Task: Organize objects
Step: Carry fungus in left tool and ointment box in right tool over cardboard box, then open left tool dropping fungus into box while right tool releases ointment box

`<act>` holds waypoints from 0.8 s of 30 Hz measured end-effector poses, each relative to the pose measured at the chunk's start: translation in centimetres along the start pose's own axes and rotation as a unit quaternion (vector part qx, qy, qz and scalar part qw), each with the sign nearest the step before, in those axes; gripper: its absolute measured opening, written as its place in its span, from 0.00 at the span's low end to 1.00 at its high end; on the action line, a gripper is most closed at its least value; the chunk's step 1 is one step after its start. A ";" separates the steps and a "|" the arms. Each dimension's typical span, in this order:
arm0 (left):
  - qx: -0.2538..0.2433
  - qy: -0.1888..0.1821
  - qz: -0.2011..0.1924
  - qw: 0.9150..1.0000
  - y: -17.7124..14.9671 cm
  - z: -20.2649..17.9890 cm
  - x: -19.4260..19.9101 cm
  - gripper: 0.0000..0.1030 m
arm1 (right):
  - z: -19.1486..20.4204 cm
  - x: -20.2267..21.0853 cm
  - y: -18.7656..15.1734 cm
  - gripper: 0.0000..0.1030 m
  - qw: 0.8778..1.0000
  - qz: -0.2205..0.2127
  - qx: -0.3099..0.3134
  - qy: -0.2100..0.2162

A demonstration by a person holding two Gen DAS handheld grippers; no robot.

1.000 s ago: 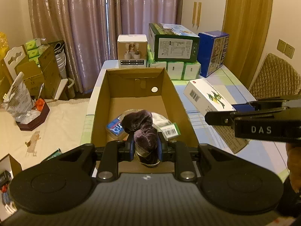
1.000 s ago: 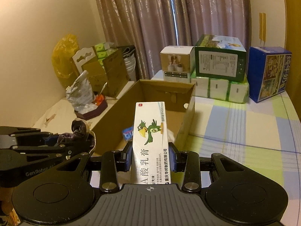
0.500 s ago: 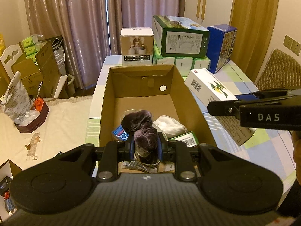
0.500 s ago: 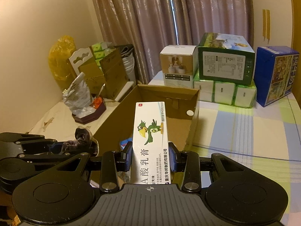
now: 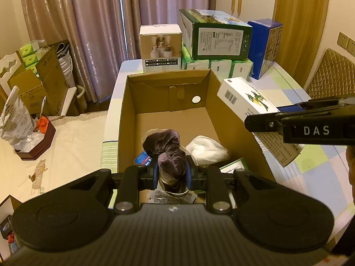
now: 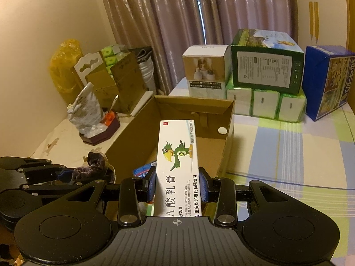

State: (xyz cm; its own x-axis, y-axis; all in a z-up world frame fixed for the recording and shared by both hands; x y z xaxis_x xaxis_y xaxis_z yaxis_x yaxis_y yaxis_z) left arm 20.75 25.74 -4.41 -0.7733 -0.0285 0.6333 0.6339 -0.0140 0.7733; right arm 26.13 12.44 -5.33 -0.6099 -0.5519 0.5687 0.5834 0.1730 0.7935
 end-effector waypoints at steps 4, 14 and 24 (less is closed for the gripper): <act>0.001 -0.001 0.005 1.000 0.0 0.3 -1.0 0.19 | -0.4 -0.9 0.0 0.34 1.000 0.003 -0.005 -0.001; 0.001 -0.008 0.013 1.000 0.0 0.4 -3.5 0.22 | -1.4 -2.8 0.4 0.34 1.000 0.007 -0.013 -0.004; -0.003 0.002 0.006 1.000 -0.1 1.3 -4.1 0.36 | -2.1 -3.8 0.6 0.34 1.000 0.011 -0.023 -0.004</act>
State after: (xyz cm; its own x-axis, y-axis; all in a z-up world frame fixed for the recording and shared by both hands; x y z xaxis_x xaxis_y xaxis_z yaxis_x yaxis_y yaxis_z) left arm 23.83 27.13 -7.07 -0.7652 -0.0328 0.6429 0.6437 -0.0200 0.7651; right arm 29.95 12.94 -7.46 -0.6018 -0.5413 0.5872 0.6203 0.1464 0.7706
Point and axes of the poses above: each gripper's, at about its wrist camera, not at the fingertips, and x roughly against the way its jaws point, z to its left, y to its top, the point moved 9 cm from there along -x, roughly the way its jaws point, and after that the axes turned 7 degrees about -z, right-handed, at the moved point
